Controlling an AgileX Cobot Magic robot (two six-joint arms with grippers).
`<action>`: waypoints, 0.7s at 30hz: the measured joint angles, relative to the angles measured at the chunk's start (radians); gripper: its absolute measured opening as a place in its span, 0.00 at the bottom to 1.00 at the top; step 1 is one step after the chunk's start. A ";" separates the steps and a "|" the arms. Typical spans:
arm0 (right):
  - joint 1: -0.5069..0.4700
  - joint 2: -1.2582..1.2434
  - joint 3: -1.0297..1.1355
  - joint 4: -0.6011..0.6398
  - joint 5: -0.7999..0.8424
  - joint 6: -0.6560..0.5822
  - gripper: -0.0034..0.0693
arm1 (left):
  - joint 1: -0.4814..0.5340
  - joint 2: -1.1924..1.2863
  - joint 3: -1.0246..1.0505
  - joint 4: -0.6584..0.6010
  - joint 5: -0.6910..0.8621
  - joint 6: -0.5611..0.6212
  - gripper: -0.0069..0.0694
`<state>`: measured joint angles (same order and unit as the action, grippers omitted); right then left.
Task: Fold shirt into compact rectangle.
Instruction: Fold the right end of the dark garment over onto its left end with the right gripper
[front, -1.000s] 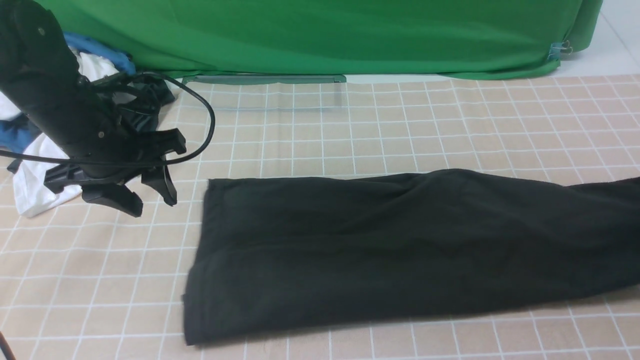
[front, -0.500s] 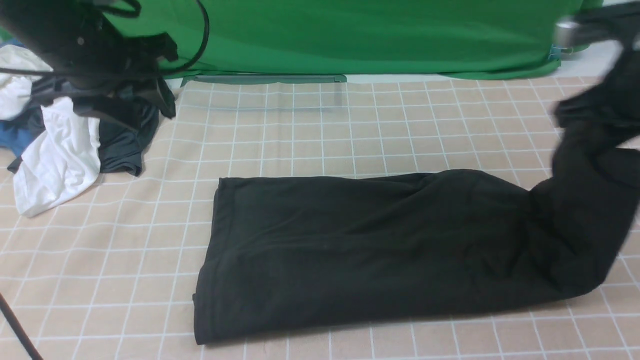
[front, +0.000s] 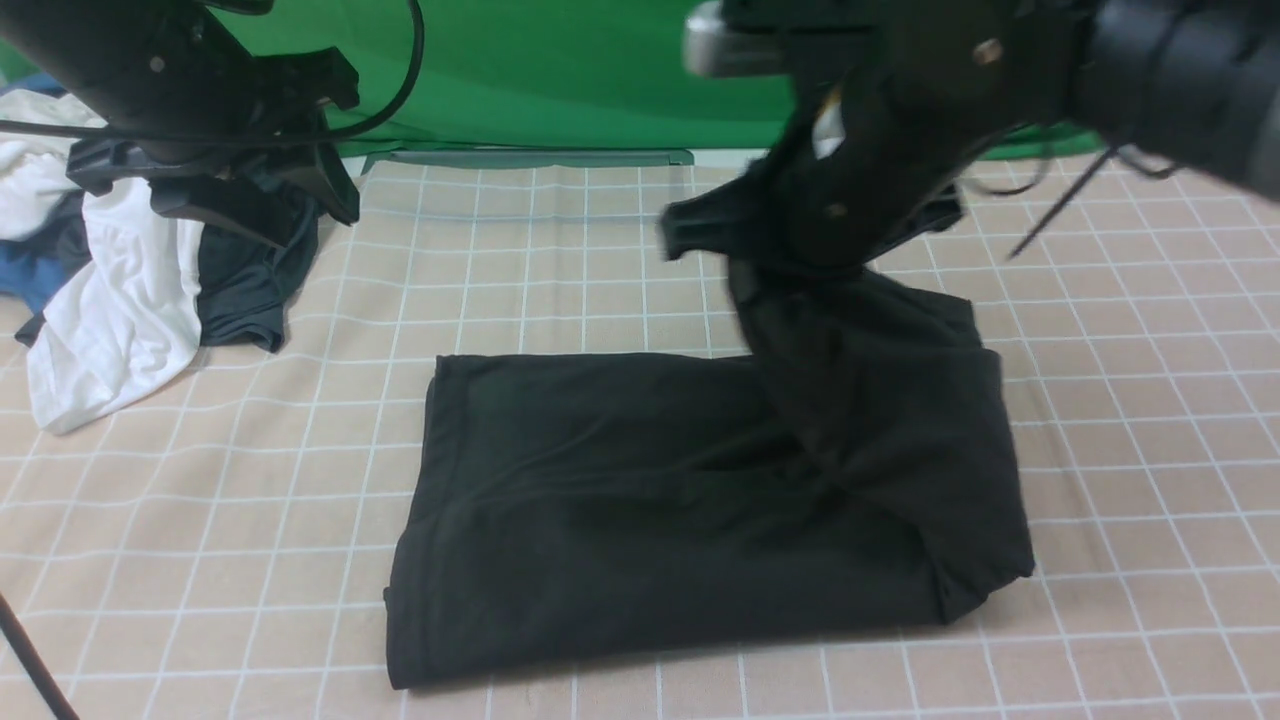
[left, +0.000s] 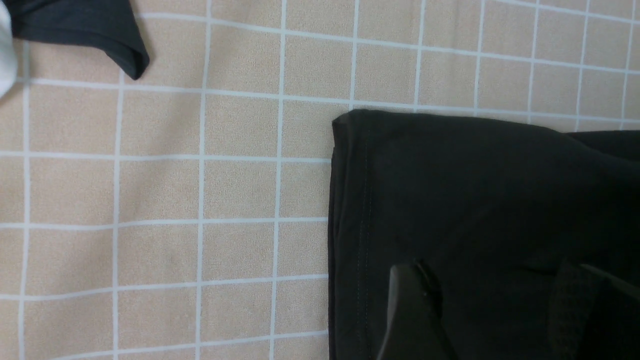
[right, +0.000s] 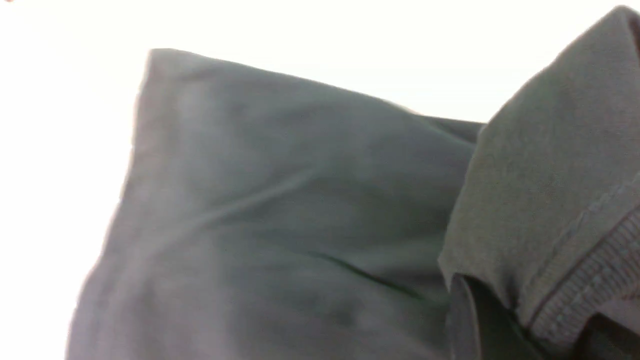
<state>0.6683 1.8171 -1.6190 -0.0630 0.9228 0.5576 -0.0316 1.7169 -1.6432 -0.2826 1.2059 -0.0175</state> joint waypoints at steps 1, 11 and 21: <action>0.008 0.009 -0.003 0.008 -0.013 0.002 0.17 | 0.000 0.000 0.000 0.000 0.000 0.000 0.54; 0.111 0.105 -0.007 0.104 -0.128 0.007 0.17 | 0.000 0.000 0.000 0.000 0.000 0.023 0.54; 0.184 0.130 -0.009 0.149 -0.229 0.008 0.19 | 0.000 0.000 0.000 0.000 0.000 0.025 0.54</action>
<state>0.8519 1.9473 -1.6278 0.0863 0.6941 0.5654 -0.0316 1.7169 -1.6432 -0.2826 1.2059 0.0073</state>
